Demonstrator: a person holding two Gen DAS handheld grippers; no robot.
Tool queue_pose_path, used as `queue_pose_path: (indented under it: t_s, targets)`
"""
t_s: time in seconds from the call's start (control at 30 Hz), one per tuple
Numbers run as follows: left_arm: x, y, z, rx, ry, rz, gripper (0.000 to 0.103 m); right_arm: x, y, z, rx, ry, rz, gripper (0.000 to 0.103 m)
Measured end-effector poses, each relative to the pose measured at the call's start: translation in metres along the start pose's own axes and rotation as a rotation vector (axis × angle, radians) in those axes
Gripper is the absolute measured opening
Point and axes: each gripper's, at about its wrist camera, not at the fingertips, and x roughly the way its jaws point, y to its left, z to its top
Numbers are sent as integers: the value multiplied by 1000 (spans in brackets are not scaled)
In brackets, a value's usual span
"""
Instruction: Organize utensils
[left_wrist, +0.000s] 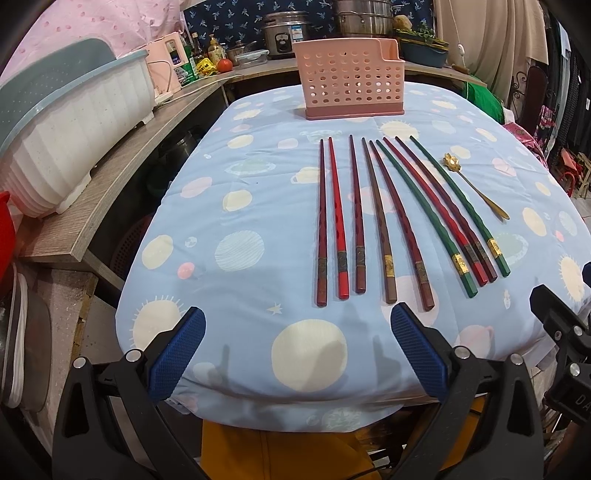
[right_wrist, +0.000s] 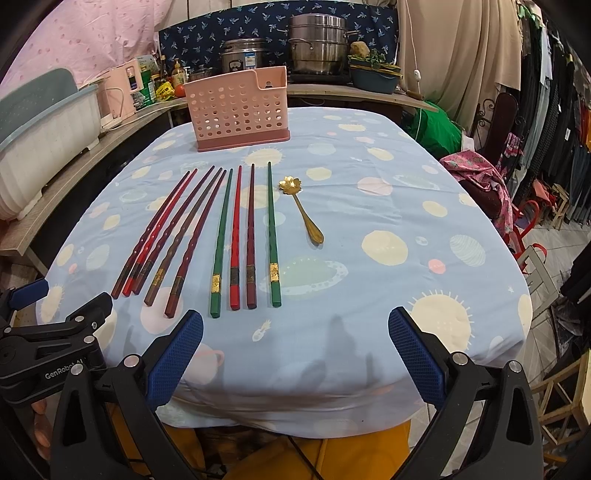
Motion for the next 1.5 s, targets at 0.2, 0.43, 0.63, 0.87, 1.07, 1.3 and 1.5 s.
queue_pose_path:
  t_s: [0.2, 0.43, 0.63, 0.87, 1.07, 1.3, 1.5]
  targets:
    - [1, 1, 0, 0, 1, 1, 96, -1, 0, 0, -2, 0, 0, 96]
    - [1, 3, 0, 0, 0, 1, 96, -1, 1, 0, -1, -1, -1, 96]
    - [1, 3, 0, -1, 0, 2, 96, -1, 1, 0, -1, 0, -1, 96]
    - [1, 2, 0, -1, 1, 3, 96, -1, 1, 0, -2, 0, -1, 96]
    - [3, 4, -2, -4, 3, 7, 96, -1, 1, 0, -2, -2, -1, 96]
    - [3, 4, -2, -3, 4, 6, 96, -1, 3, 2, -6, 1, 0, 96]
    - [3, 3, -2, -3, 2, 5, 96, -1, 3, 1, -5, 1, 0, 96]
